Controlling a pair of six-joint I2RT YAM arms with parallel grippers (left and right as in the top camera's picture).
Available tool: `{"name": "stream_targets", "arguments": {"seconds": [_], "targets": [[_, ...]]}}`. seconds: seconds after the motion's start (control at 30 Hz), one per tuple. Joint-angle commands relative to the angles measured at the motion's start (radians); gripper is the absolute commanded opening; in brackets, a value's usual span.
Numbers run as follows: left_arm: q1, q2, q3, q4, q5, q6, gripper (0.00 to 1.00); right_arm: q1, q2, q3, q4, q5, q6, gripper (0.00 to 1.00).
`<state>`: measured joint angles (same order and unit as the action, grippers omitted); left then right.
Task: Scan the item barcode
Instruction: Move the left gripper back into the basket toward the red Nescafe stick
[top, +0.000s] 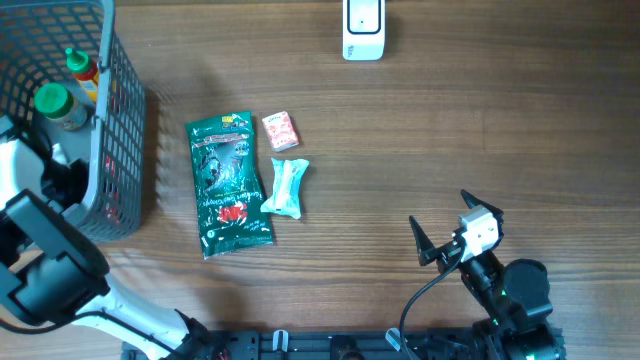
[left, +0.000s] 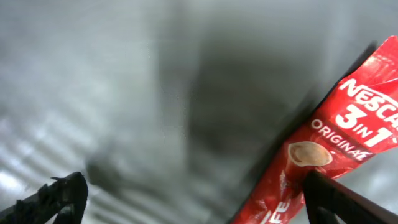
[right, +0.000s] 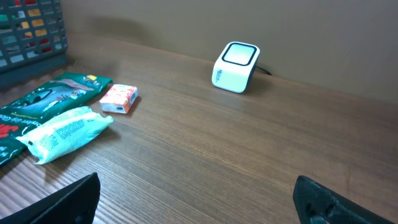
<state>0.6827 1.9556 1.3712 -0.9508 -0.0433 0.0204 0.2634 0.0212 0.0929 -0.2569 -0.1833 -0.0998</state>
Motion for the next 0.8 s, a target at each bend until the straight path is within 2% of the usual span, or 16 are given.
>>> {"name": "stream_targets", "arguments": {"seconds": [0.0, 0.07, 0.2, 0.33, 0.5, 0.67, 0.77], "targets": [[0.080, 0.035, -0.036, 0.014, -0.103, -0.302, 1.00, -0.003, -0.011, 0.008, 0.002, -0.013, -0.005, 1.00], [0.113, 0.035, -0.036, 0.004, -0.055, -0.372, 1.00, -0.003, -0.011, 0.008, 0.002, -0.013, -0.005, 1.00], [0.145, 0.016, -0.036, 0.029, 0.162, -0.235, 1.00, -0.003, -0.011, 0.008, 0.002, -0.013, -0.005, 1.00], [0.144, -0.058, -0.036, 0.074, 0.249, -0.237, 1.00, -0.003, -0.011, 0.008, 0.002, -0.013, -0.005, 1.00], [0.144, -0.168, -0.036, 0.120, 0.267, -0.236, 1.00, -0.003, -0.011, 0.008, 0.002, -0.013, -0.005, 1.00], [0.137, -0.152, -0.049, 0.116, 0.271, -0.232, 1.00, -0.003, -0.011, 0.008, 0.002, -0.013, -0.005, 1.00], [0.117, -0.116, -0.079, 0.118, 0.272, -0.159, 1.00, -0.003, -0.011, 0.008, 0.002, -0.013, -0.005, 1.00]]}}
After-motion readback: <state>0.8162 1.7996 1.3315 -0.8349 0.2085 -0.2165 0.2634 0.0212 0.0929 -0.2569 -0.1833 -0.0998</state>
